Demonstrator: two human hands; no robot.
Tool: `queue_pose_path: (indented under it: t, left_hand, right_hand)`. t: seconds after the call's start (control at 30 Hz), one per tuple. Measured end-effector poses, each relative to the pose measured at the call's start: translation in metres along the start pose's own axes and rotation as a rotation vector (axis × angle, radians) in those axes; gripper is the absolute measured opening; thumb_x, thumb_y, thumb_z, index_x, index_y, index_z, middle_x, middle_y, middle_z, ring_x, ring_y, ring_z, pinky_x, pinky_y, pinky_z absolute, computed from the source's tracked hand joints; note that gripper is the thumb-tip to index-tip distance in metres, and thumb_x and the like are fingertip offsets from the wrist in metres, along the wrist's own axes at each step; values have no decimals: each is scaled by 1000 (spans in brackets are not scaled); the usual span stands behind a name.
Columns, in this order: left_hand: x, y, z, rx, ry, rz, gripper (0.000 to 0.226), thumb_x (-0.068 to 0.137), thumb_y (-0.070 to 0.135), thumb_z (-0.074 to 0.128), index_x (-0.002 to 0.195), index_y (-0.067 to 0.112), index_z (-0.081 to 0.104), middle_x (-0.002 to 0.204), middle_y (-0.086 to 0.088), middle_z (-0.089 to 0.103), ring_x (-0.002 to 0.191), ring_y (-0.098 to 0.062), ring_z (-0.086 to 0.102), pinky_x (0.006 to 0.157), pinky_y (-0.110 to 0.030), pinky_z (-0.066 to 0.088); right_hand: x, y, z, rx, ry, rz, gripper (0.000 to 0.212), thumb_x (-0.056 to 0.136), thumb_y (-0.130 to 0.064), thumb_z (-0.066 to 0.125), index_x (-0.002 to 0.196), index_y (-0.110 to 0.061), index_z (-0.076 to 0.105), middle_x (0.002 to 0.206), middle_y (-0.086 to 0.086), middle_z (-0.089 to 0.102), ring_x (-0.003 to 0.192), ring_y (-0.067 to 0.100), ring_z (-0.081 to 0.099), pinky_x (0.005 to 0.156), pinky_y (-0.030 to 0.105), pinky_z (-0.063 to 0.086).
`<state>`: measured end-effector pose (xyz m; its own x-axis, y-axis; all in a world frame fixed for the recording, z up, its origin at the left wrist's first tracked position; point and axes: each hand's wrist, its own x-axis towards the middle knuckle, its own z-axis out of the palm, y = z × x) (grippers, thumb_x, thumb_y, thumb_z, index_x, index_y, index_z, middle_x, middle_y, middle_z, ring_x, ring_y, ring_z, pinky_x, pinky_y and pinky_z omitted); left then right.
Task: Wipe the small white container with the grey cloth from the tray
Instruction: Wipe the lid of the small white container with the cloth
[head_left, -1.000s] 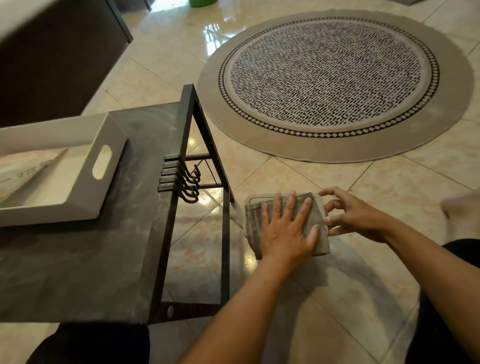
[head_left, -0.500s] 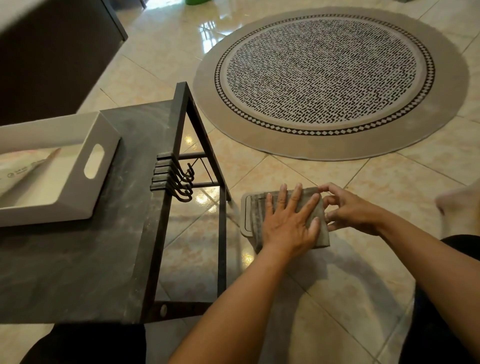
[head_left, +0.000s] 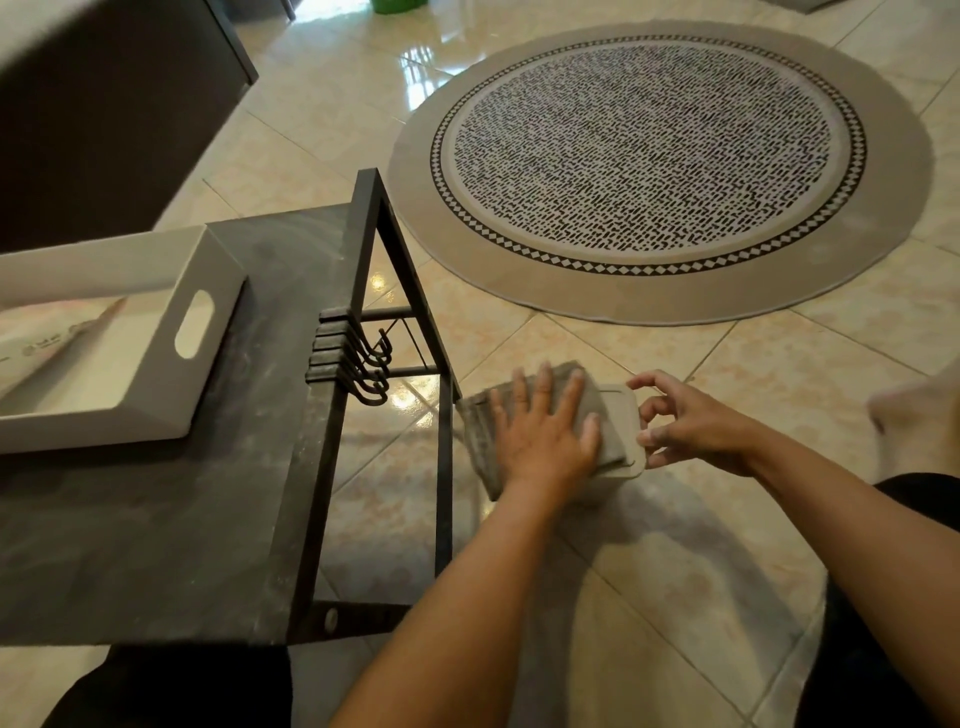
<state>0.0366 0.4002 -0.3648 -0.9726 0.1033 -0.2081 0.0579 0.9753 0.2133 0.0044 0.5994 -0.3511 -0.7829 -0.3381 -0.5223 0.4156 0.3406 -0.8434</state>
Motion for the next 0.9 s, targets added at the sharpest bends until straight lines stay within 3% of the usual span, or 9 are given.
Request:
queue_pose_path:
  t: [0.13,0.33,0.57,0.73,0.9]
  left_hand:
    - [-23,-17,4,-37,24,-252,67,99,56,15,153,35,-20,160,-2,-33,144,-29,-35,115,-58,-18]
    - [-31,36,11,-10,-38,17,65,100,58,16,153,39,-16,161,0,-30,143,-28,-36,114,-56,-24]
    - [-31,24,8,-73,-53,-52,73,96,65,22,153,42,-16,158,2,-36,141,-25,-40,111,-53,-29]
    - [-7,37,2,-109,-82,-100,74,95,63,27,155,40,-10,163,1,-27,145,-27,-33,114,-56,-23]
    - [-14,35,1,-124,-134,-75,75,96,62,29,154,41,-14,161,1,-32,143,-27,-37,113,-56,-25]
  right_hand:
    - [1,0,2,-4,12,-13,62,85,15,62,134,-20,45,95,13,58,84,24,69,70,42,63]
    - [-2,0,1,12,11,1,61,86,16,61,134,-20,45,92,12,54,82,24,65,70,42,63]
    - [-1,2,-2,31,-10,7,64,86,15,62,136,-22,44,96,12,57,81,21,70,73,42,63]
    - [0,2,-1,11,-4,18,71,84,18,58,138,-23,37,98,14,53,85,23,63,69,38,62]
    - [-2,-1,-1,23,7,15,78,84,20,58,137,-30,31,99,17,52,84,26,64,69,42,63]
